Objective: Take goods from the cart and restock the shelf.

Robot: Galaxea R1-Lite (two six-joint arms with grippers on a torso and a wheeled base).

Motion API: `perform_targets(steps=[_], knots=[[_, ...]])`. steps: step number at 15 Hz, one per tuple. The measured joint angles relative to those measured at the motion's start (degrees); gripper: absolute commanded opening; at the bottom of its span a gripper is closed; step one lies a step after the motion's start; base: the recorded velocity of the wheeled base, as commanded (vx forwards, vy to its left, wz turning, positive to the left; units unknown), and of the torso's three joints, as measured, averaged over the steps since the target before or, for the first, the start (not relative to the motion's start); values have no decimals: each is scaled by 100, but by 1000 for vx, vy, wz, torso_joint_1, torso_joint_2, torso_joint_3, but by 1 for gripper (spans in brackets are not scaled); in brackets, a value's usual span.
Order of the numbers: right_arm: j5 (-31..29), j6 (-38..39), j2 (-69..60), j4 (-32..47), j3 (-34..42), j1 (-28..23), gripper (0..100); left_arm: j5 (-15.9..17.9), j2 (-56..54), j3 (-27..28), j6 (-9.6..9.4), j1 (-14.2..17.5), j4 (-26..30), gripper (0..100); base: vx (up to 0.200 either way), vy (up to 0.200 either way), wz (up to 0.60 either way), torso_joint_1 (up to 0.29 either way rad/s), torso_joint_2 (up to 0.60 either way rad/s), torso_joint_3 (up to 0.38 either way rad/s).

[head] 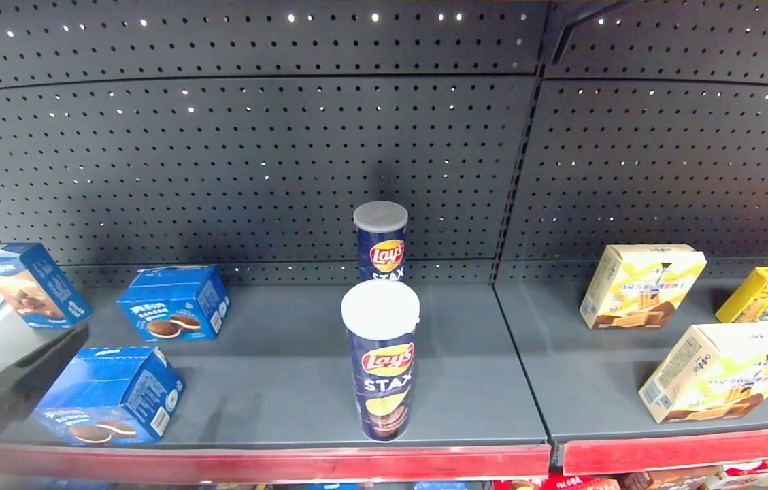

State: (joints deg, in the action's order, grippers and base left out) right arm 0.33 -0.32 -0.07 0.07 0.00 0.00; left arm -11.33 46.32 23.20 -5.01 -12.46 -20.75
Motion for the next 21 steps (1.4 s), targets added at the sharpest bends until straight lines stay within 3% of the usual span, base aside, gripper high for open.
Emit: perform_targets(steps=[4, 7, 10, 14, 21], knots=[[0, 0, 0, -2, 0, 0, 100, 5, -1926, -1187, 129, 386, 408, 100, 0, 0, 0, 0, 0, 0], [0, -1, 0, -2, 0, 0, 100, 17, -3123, -1709, 258, 568, 1164, 100, 0, 0, 0, 0, 0, 0], [-1, -1, 0, -5, 0, 0, 100, 132, -3812, -1874, 496, 747, 1641, 100, 0, 0, 0, 0, 0, 0], [0, 0, 0, -2, 0, 0, 100, 945, -4286, -2204, 428, 1164, 1999, 100, 0, 0, 0, 0, 0, 0], [-1, -1, 0, -5, 0, 0, 100, 1054, -4603, -2310, 508, 1256, 2080, 100, 0, 0, 0, 0, 0, 0]])
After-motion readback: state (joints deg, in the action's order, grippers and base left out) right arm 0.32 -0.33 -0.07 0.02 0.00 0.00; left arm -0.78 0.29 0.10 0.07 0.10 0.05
